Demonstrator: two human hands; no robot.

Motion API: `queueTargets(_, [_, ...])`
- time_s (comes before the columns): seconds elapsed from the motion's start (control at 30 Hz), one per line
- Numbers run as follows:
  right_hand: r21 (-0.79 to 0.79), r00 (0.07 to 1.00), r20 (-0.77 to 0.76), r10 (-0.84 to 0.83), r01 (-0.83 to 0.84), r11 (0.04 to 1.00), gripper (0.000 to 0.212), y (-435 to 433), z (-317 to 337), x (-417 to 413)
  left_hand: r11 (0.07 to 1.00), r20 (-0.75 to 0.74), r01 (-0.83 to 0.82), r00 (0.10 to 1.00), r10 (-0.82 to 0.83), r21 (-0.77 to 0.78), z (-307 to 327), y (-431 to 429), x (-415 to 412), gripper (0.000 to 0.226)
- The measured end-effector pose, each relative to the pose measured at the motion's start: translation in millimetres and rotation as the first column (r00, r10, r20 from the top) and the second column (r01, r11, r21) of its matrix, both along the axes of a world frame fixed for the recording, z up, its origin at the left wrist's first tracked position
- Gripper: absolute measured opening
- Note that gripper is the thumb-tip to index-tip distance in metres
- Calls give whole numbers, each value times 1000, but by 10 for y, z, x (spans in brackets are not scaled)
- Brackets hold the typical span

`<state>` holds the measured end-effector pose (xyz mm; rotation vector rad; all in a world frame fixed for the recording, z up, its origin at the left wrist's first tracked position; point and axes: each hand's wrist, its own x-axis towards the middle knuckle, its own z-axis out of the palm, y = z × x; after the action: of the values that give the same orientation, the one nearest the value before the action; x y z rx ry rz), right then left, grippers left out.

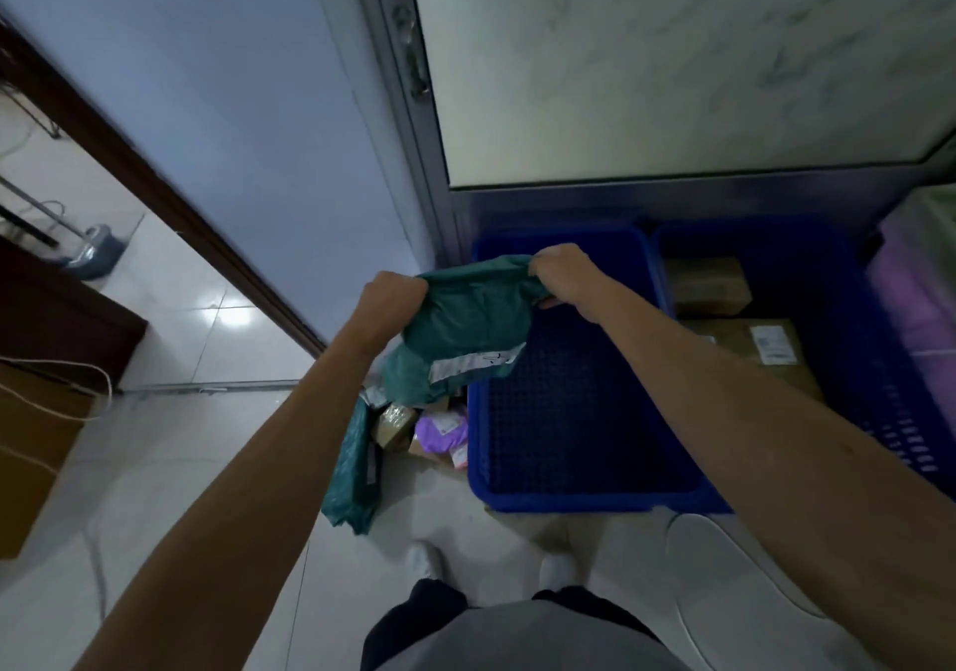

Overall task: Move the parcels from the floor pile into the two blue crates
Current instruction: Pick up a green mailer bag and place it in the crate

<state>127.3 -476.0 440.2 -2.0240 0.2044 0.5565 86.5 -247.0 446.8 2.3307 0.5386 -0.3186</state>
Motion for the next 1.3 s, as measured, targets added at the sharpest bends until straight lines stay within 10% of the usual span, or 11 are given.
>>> queueTargets(0.27, [322, 969, -58, -242, 247, 914, 55, -449, 217, -66, 818, 42, -120, 984, 173, -562, 248, -439, 242, 12])
queueTargets(0.4, [291, 984, -6, -178, 172, 941, 92, -426, 287, -202, 791, 16, -95, 991, 131, -604, 397, -528, 384, 12])
queueTargets(0.63, [368, 967, 63, -246, 207, 906, 67, -261, 418, -373, 727, 2, -59, 997, 82, -684, 494, -430, 637, 8])
queueTargets(0.93, [269, 938, 65, -341, 312, 911, 83, -33, 473, -750, 647, -32, 33, 996, -88, -761, 251, -323, 763, 11])
queueTargets(1.1, [277, 841, 9, -541, 517, 810, 117, -157, 217, -770, 572, -49, 62, 983, -177, -818, 158, -467, 644, 17])
queueTargets(1.3, [398, 690, 8, -723, 662, 636, 99, -79, 449, -1005, 505, -92, 12, 979, -181, -863, 137, -762, 414, 29])
